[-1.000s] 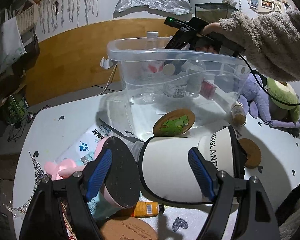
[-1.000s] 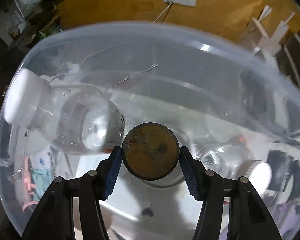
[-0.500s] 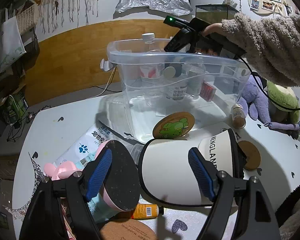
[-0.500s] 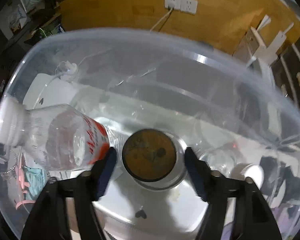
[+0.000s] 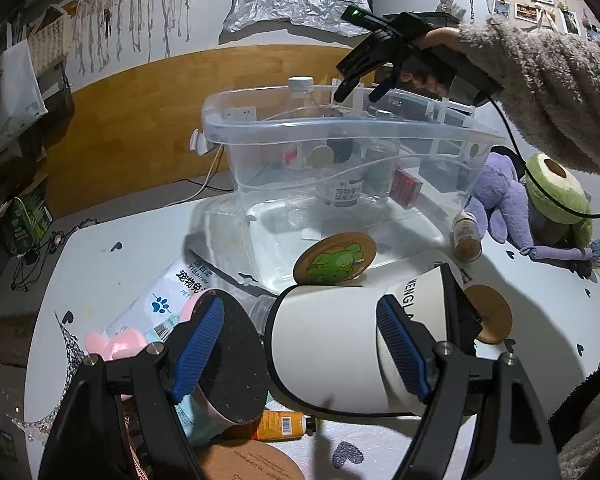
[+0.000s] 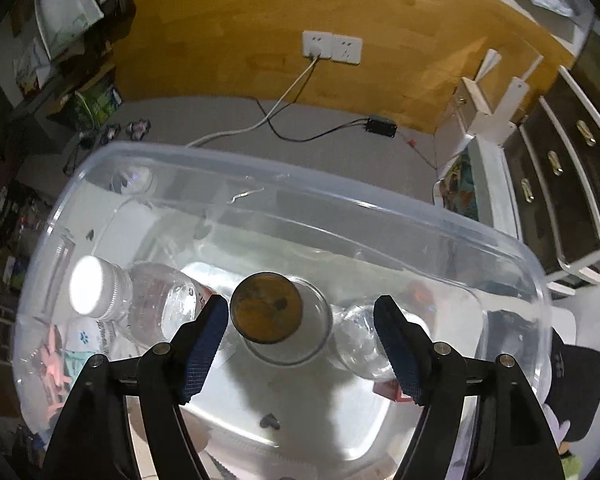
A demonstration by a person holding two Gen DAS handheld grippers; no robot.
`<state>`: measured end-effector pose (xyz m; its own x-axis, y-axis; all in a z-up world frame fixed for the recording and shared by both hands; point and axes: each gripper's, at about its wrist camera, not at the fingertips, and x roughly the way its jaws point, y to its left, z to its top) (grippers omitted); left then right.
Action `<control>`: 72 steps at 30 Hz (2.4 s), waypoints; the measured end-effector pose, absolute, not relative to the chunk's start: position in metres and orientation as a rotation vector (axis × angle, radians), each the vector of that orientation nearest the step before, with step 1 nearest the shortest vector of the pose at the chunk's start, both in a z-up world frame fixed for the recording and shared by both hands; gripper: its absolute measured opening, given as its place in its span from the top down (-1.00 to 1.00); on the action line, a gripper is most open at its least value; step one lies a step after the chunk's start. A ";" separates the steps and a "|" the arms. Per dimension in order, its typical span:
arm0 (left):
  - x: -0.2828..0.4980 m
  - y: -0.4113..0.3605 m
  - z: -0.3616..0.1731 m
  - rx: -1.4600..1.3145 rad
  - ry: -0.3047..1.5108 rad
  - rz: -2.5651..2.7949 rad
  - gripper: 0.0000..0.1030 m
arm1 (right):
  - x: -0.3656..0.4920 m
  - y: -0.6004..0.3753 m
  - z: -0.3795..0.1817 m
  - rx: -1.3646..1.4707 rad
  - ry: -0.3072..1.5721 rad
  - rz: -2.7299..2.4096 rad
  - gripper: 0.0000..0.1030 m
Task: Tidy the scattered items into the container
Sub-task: 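Lower the tea tin into the box and open the right gripper, then withdraw the right tool from the box back over the table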
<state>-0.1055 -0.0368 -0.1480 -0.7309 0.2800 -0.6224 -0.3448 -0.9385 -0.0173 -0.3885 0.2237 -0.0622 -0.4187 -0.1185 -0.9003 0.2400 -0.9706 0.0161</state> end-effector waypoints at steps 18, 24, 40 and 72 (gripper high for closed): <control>-0.079 -0.029 -0.124 -0.871 0.114 2.691 -0.94 | -0.217 0.248 -0.003 1.167 0.040 -2.737 -0.46; -0.062 -0.022 -0.118 -0.874 0.139 2.701 -1.00 | -0.139 0.255 0.005 0.965 -0.074 -2.867 -0.46; -0.016 -0.008 -0.100 -0.892 0.141 2.720 -1.00 | -0.023 0.231 -0.030 0.850 0.032 -2.936 -1.00; 0.044 0.028 -0.109 -1.025 0.068 2.751 -1.00 | 0.052 0.263 -0.115 1.343 -0.081 -2.715 -1.00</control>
